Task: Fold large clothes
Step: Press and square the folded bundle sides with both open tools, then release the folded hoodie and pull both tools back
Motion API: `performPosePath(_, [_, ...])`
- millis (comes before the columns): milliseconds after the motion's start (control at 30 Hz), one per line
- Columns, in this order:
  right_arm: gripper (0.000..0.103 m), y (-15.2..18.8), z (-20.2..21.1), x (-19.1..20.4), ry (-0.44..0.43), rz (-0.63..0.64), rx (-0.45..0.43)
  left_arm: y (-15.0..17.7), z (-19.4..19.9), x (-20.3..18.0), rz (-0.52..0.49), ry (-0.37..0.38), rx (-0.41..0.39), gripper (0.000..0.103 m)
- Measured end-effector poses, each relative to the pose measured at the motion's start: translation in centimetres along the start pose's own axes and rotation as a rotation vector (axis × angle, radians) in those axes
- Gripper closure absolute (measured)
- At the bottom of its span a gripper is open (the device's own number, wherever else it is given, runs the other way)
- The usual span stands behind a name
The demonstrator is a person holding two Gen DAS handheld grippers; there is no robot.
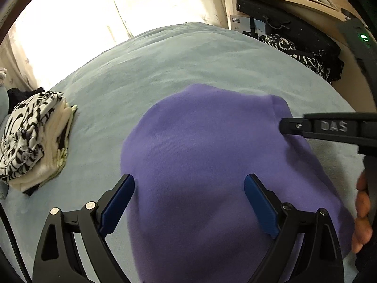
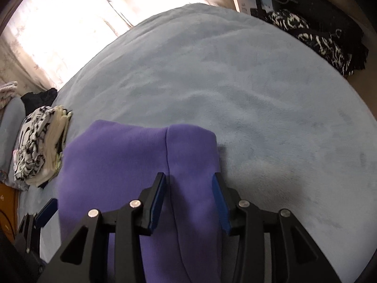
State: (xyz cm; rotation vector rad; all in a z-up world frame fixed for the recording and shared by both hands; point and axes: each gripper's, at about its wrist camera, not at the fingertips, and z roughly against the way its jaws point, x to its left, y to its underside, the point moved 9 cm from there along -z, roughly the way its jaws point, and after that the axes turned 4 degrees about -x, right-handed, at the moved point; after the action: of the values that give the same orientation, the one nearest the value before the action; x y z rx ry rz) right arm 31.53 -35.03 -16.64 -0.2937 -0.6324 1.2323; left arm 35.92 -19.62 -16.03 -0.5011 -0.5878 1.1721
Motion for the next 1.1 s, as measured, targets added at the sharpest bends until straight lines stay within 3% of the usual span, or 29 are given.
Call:
performPosePath(233, [0.063,2.2,5.6,1.7,-0.082,0.101,-0.028,1.1,5.2,2.6,0.000,0.007,-0.044,0.010])
performPosePath(433, [0.063,6.6,7.7,2.4,-0.106,0.210,0.019,5.9,7.9,4.4,0.062,0.098,0.011,0.010])
performPosePath(500, [0.063,8.7,7.2,1.7,-0.075,0.233,0.056,7.4,8.3,4.2,0.080,0.142,0.030,0.010])
performPosePath(600, [0.063,11.2,5.4,-0.3,-0.034,0.198,0.132,9.5,8.2,3.2,0.053,0.161,0.055,0.010])
performPosePath(700, [0.063,13.5,4.5,-1.3,-0.062,0.130,0.178,11.6,7.2,2.8,0.035,0.137,0.087,0.010])
performPosePath(833, [0.063,14.7,5.0,-1.3,-0.060,0.102,0.181,13.0,6.5,3.8,0.133,0.197,0.129,0.009])
performPosePath(1000, [0.063,15.0,4.2,-1.3,-0.064,0.072,0.176,13.4,6.1,4.2,0.145,0.218,0.127,0.008])
performPosePath(1100, [0.063,14.4,5.2,-1.1,-0.078,0.057,0.148,12.8,7.0,4.6,0.123,0.194,0.103,0.008])
